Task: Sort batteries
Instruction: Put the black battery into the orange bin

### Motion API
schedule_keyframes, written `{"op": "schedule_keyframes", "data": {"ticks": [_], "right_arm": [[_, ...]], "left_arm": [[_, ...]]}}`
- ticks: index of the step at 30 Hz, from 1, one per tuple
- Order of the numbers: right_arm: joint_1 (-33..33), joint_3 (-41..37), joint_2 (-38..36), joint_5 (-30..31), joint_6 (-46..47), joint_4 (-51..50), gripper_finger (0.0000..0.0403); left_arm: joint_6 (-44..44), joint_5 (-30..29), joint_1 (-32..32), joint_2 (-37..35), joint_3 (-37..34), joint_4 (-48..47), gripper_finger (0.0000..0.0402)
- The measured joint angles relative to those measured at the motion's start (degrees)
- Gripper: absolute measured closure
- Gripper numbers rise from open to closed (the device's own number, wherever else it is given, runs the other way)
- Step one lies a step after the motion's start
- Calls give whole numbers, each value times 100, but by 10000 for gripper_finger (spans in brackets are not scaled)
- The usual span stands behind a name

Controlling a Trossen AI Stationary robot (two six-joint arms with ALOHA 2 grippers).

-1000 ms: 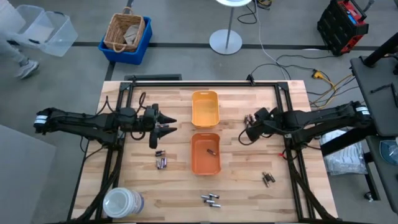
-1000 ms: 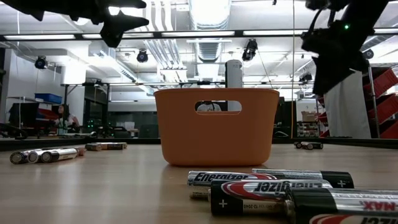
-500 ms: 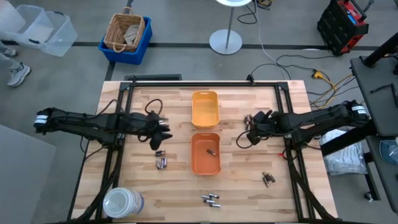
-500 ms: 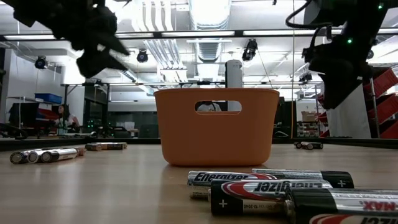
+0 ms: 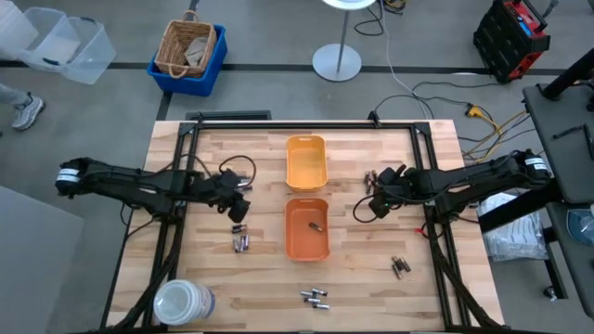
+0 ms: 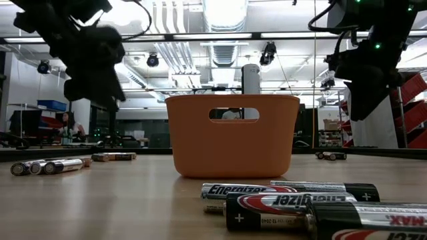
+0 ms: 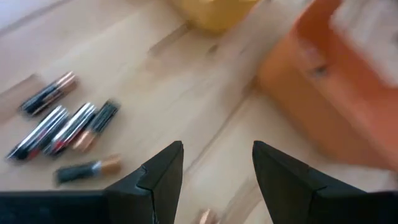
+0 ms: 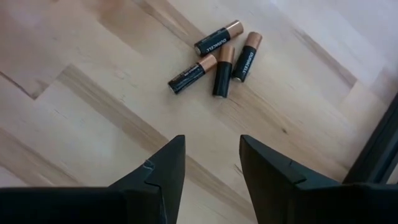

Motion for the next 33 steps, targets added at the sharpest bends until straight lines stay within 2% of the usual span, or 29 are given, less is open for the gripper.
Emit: {"op": "schedule_keyframes", "data": {"ticks": [3, 7, 10, 13, 16, 26, 33], "right_arm": [[0, 0, 0, 0, -30, 5, 257], [0, 0, 0, 0, -86, 24, 263], [0, 0, 0, 0, -86, 41, 268], [2, -2, 0, 0, -86, 58, 272], [2, -7, -2, 0, -114, 162, 274], [2, -9, -2, 26, -511, 696, 262], [2, -9, -4, 42, -585, 765, 252]], "left_arm": [[329, 251, 34, 304, 445, -896, 224], [2139, 442, 22, 730, 1168, -1991, 224], [3595, 444, 3, 960, 1420, -2255, 224], [4395, 437, 62, 1126, 1458, -2269, 224], [4668, 413, 217, 1239, 1378, -2274, 224], [4814, 377, 445, 1280, 835, -1918, 224], [4841, 220, 600, 1301, 818, -1829, 224]]}}
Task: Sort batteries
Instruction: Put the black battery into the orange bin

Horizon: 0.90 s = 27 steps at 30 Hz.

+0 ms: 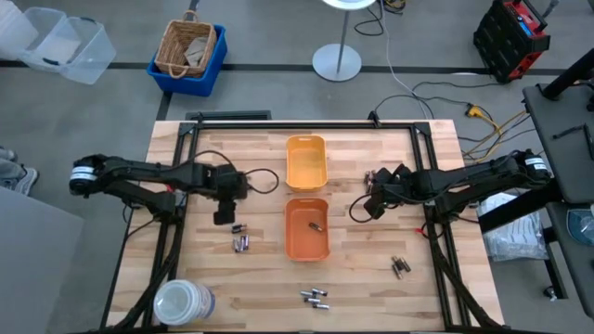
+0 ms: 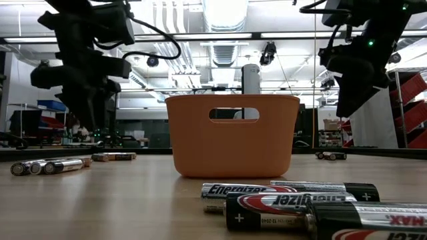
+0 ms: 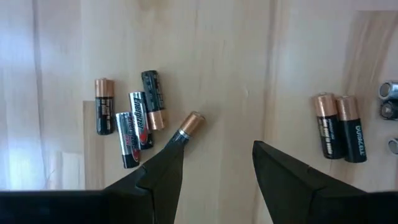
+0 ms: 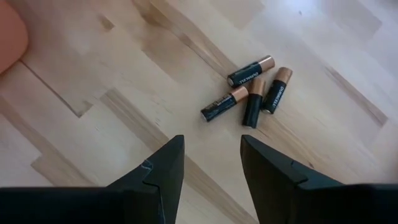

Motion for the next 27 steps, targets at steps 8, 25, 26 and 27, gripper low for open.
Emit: {"op": "schedule_keyframes", "data": {"ticks": [8, 25, 26, 27], "right_arm": [[0, 0, 0, 4, -38, 38, 263], [-2, -7, 0, 304, -396, 290, 247], [-2, -7, 0, 313, -410, 295, 245], [-2, -9, 0, 317, -435, 295, 244]], "left_arm": [[-535, -22, 378, 0, -15, 306, 224], [-1115, 27, 426, 320, -307, 512, 224], [-1085, 27, 426, 383, -326, 526, 224], [-1030, 27, 426, 447, -337, 555, 224]]}}
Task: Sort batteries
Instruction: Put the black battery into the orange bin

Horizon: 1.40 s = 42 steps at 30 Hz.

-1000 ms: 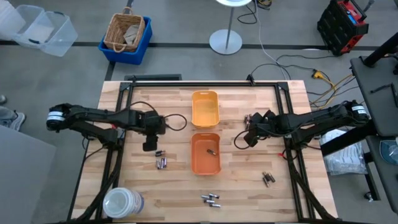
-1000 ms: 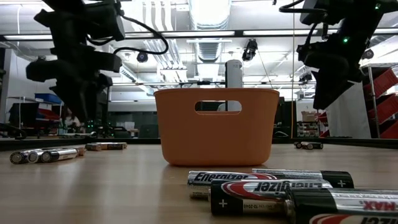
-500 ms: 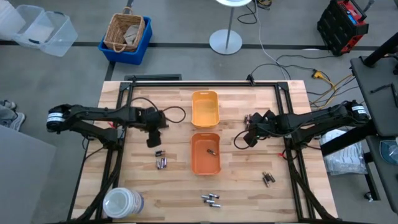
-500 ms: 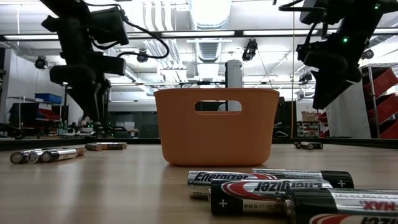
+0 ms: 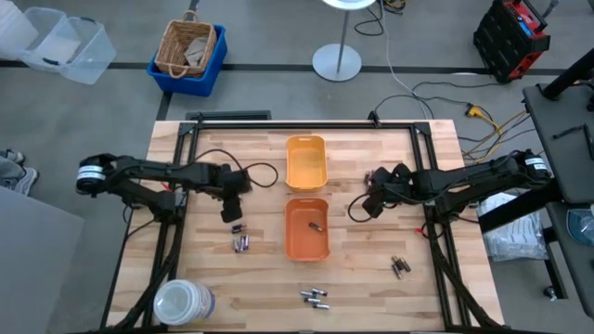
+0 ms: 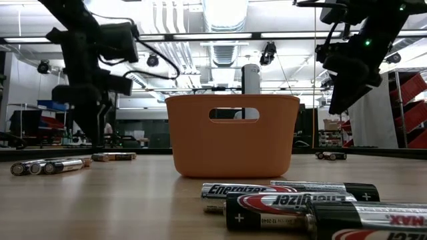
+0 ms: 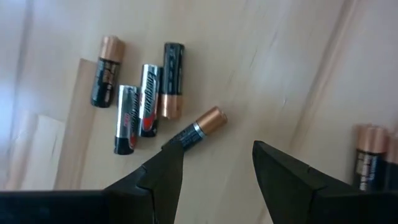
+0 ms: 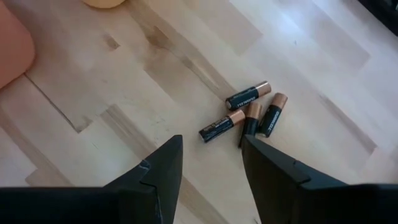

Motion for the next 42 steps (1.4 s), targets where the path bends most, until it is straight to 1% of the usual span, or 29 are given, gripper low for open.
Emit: {"op": "schedule_keyframes", "data": {"ticks": [5, 11, 16, 29, 34, 42], "right_arm": [[0, -7, 0, 2, -120, 31, 241], [0, -13, 0, 2, -185, 47, 250], [0, -27, 0, 9, -217, 79, 254], [0, -35, 0, 140, -275, 136, 238], [0, -35, 0, 141, -270, 149, 245], [0, -35, 0, 142, -266, 166, 257]], "left_arm": [[311, -1, 0, 307, -69, 258, 224], [596, -2, 0, 505, -91, 387, 224], [759, 6, 0, 561, -99, 412, 224], [768, 93, 0, 570, -242, 419, 225], [761, 196, 0, 570, -242, 419, 249], [757, 301, -2, 570, -244, 421, 303]]}}
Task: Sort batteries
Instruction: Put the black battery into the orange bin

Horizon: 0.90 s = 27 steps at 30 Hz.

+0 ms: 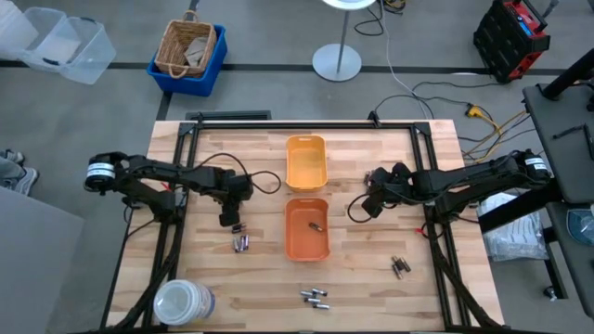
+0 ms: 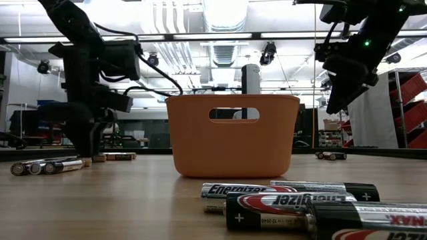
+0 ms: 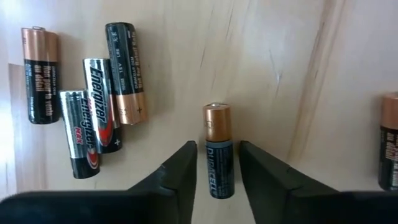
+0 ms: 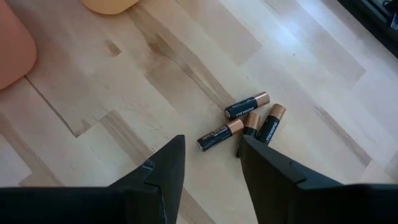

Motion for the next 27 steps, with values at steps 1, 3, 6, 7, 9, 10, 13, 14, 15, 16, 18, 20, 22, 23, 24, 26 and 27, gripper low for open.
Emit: {"op": "schedule_keyframes", "data": {"ticks": [1, 3, 6, 7, 9, 10, 13, 14, 15, 16, 18, 20, 22, 23, 24, 26, 27], "right_arm": [[0, 0, 0, -1, -2, 0, 258], [0, 0, 0, -2, -2, 0, 259], [0, 0, 0, -2, -1, 2, 257], [0, 0, 0, -2, -1, 2, 255], [0, 0, 0, -2, 0, 2, 251], [0, 0, 0, -2, 0, 2, 249], [0, 0, 0, -2, -1, 2, 244], [0, 0, 0, -2, -1, 2, 243], [0, 0, 0, -2, -1, 2, 242], [0, 0, 0, -2, -8, 2, 241], [0, 0, 0, -2, -58, 2, 241], [0, 0, 0, -2, -72, 3, 243], [0, 0, 0, -2, -73, 4, 246], [0, 0, 0, -2, -72, 4, 248], [0, 0, 0, -2, -72, 4, 250], [0, 0, 0, -2, -75, 4, 254], [0, 0, 0, -2, -76, 4, 256]], "left_arm": [[0, 10, 0, 0, 0, 0, 310], [-1, 30, 0, 0, -19, 25, 322], [-18, 42, 0, -6, -44, 63, 337], [-20, 42, 0, -7, -46, 70, 343], [-20, 41, 0, -10, -55, 85, 352], [-20, 39, 0, -11, -55, 85, 357], [-20, 34, 0, -15, -55, 87, 371], [-20, 29, 0, -15, -55, 87, 375], [-20, 25, 0, -15, -55, 88, 377], [-20, 21, 0, -15, -55, 90, 378], [-20, 18, 0, -18, -55, 91, 379], [-36, 23, 0, -47, -55, 85, 380], [-70, 63, 2, -80, -39, 72, 380], [-104, 112, 2, -105, -6, 45, 381], [-131, 176, 2, -141, 32, 22, 381], [-195, 311, 2, -188, 143, -76, 382], [-214, 384, -2, -193, 200, -151, 382]]}}
